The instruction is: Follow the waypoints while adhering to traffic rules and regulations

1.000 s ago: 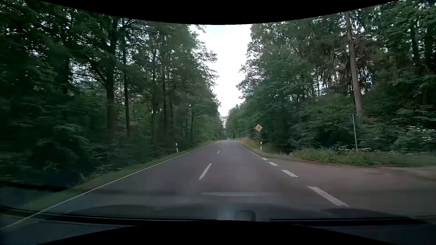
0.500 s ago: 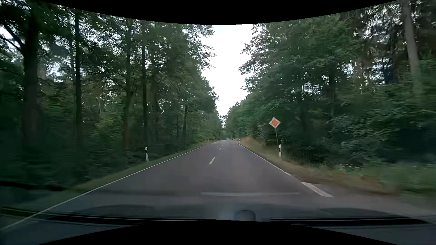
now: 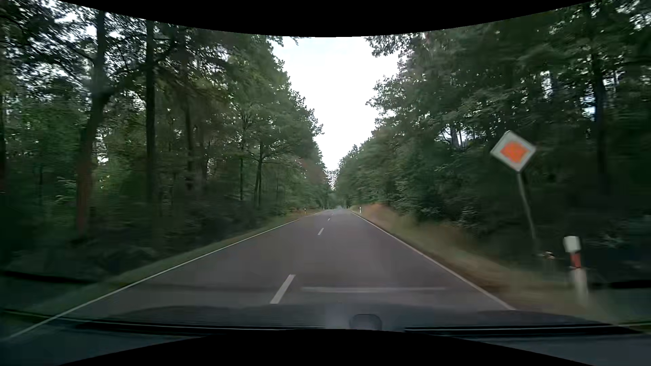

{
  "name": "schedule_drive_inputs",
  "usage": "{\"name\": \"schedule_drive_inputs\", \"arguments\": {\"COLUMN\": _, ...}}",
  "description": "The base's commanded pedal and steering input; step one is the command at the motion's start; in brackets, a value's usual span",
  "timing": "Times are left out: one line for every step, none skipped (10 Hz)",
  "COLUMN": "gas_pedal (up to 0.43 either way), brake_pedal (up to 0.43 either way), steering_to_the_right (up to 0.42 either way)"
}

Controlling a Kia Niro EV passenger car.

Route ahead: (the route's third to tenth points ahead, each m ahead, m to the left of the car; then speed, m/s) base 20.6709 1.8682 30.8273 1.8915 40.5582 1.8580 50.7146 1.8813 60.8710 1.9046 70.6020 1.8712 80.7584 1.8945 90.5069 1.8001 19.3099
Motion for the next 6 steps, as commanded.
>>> {"name": "schedule_drive_inputs", "arguments": {"gas_pedal": 1.0, "brake_pedal": 0.0, "steering_to_the_right": -0.002}}
{"name": "schedule_drive_inputs", "arguments": {"gas_pedal": 1.0, "brake_pedal": 0.0, "steering_to_the_right": -0.003}}
{"name": "schedule_drive_inputs", "arguments": {"gas_pedal": 1.0, "brake_pedal": 0.0, "steering_to_the_right": -0.003}}
{"name": "schedule_drive_inputs", "arguments": {"gas_pedal": 1.0, "brake_pedal": 0.0, "steering_to_the_right": -0.001}}
{"name": "schedule_drive_inputs", "arguments": {"gas_pedal": 1.0, "brake_pedal": 0.0, "steering_to_the_right": 0.0}}
{"name": "schedule_drive_inputs", "arguments": {"gas_pedal": 1.0, "brake_pedal": 0.0, "steering_to_the_right": 0.001}}
